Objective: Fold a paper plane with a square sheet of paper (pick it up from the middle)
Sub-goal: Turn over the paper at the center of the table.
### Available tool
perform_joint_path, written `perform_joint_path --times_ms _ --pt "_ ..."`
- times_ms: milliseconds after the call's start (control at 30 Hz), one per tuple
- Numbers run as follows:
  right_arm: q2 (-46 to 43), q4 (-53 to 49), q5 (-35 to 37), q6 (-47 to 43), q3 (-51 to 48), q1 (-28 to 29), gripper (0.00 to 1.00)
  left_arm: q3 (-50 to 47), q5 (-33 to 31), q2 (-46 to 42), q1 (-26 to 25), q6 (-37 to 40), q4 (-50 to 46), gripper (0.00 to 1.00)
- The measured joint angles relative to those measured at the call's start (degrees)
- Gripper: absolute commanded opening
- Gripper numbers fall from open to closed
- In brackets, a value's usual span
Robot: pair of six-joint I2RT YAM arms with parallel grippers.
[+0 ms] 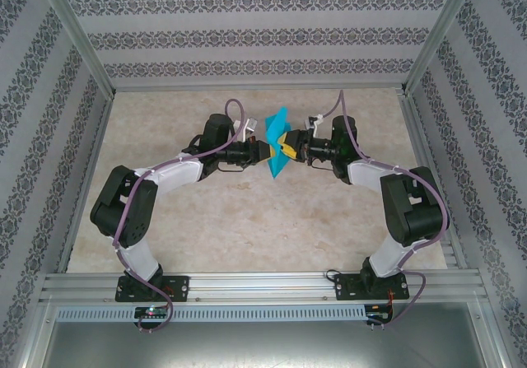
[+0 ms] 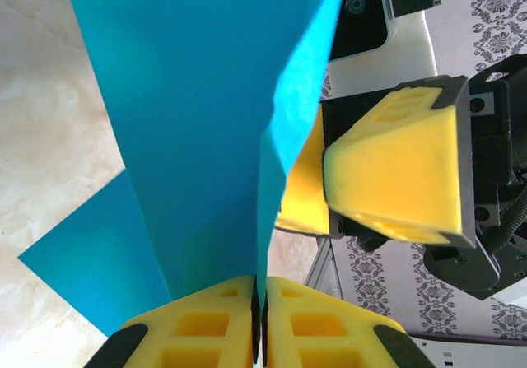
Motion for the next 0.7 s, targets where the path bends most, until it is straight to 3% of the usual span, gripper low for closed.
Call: perform_joint_path --times_ms 333,700 --pt "-0.1 -2.6 -0.4 -2.3 0.5 0.1 0.18 -0.1 0.2 -0.4 0.0 0.0 0.0 0.16" --pt "-1.4 -7.2 -0.3 -5.0 1.6 0.1 0.04 -0.1 0.1 -2.0 0.0 0.1 -0.4 0.30"
